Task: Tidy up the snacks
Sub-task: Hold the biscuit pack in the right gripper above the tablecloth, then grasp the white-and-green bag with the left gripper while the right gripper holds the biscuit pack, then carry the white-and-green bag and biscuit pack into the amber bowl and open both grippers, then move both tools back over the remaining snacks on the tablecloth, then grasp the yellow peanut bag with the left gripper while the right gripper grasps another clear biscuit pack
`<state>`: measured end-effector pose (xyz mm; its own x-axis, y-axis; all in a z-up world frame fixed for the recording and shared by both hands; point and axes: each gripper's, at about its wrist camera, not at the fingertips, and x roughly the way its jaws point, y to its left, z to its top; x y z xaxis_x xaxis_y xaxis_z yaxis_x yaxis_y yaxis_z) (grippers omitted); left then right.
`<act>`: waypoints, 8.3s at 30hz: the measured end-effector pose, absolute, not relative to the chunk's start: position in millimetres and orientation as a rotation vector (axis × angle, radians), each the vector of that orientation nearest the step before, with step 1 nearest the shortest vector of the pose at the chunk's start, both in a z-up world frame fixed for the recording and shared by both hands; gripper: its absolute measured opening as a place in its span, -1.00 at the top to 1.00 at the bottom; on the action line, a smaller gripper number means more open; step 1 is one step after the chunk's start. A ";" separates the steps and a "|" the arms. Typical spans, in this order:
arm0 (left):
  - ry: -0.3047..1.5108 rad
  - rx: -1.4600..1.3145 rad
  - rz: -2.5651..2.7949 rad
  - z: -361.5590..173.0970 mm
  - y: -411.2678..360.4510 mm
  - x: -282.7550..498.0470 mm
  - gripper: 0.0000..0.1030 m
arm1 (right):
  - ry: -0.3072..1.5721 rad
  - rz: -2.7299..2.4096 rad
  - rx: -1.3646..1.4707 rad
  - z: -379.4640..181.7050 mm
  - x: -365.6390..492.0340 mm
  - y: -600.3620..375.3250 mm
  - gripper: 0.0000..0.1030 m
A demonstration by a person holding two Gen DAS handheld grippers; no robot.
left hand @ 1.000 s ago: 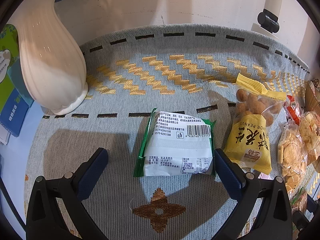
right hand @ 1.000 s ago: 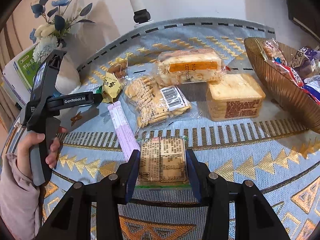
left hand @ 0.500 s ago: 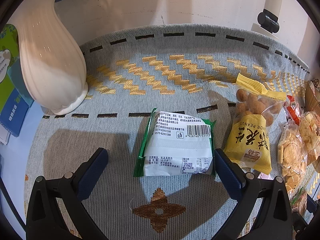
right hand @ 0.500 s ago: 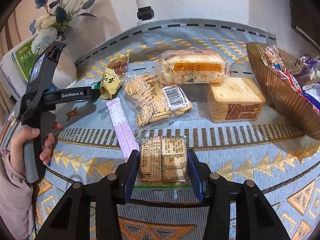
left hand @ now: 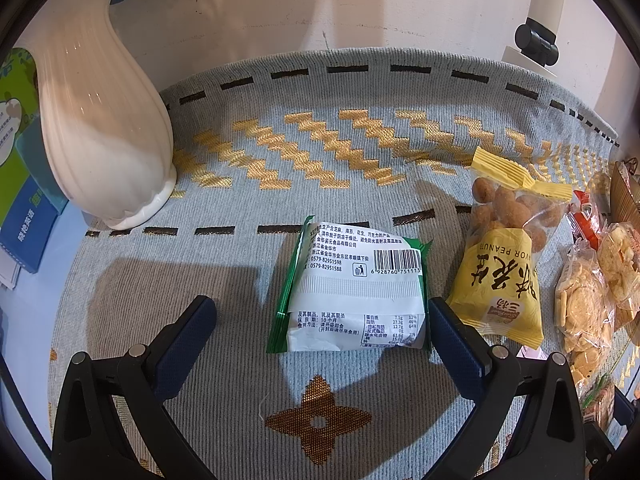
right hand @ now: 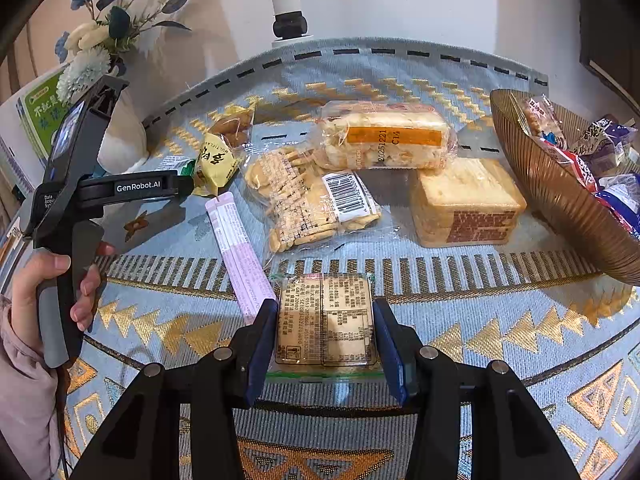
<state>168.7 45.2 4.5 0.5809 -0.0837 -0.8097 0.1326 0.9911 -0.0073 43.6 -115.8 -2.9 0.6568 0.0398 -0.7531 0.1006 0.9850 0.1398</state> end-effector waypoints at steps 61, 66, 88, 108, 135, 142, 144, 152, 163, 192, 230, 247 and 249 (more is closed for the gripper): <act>0.719 0.018 -0.082 34.4 62.7 129.5 0.09 | 0.842 -0.050 0.232 -2.6 41.9 -121.0 0.11; 0.700 0.009 -0.050 36.6 67.8 127.0 0.08 | 0.840 -0.050 0.234 -2.2 40.5 -121.1 0.11; 0.692 -0.009 -0.024 36.3 72.1 124.9 0.08 | 0.656 -0.042 0.214 20.8 15.1 -115.4 0.17; 0.690 -0.021 -0.015 37.4 73.6 123.5 0.08 | 0.518 -0.004 0.203 35.2 -6.0 -111.4 0.17; 0.675 0.050 -0.042 88.1 27.2 66.4 0.08 | 0.352 0.115 0.554 78.9 -14.8 -201.7 0.47; 0.636 0.053 -0.208 135.4 -56.9 78.5 0.08 | 0.335 0.149 0.541 133.6 11.2 -289.9 0.47; 0.627 0.053 -0.270 144.8 -88.8 84.9 0.08 | 0.355 0.144 0.541 135.4 19.4 -310.9 0.47; 0.666 0.019 -0.503 144.2 -200.0 108.1 -0.05 | 0.507 0.104 0.585 111.4 51.5 -384.7 0.08; 0.767 -0.062 -0.450 145.8 -160.2 127.0 -0.75 | 0.478 0.122 0.593 119.0 20.9 -371.0 -0.80; 0.928 0.031 -0.211 23.9 -18.0 164.8 -0.91 | 0.840 0.182 0.259 -10.4 35.3 -138.1 -0.80; 0.703 -0.072 -0.217 60.1 0.6 134.3 0.58 | 0.580 0.273 0.501 8.2 -1.9 -176.2 0.19; 0.916 -0.126 -0.244 32.9 13.4 173.1 -0.87 | 0.628 0.255 0.501 3.2 3.9 -176.1 0.19; 0.909 -0.019 -0.230 32.5 -4.4 171.7 -0.52 | 0.642 0.256 0.498 1.9 6.7 -175.0 0.18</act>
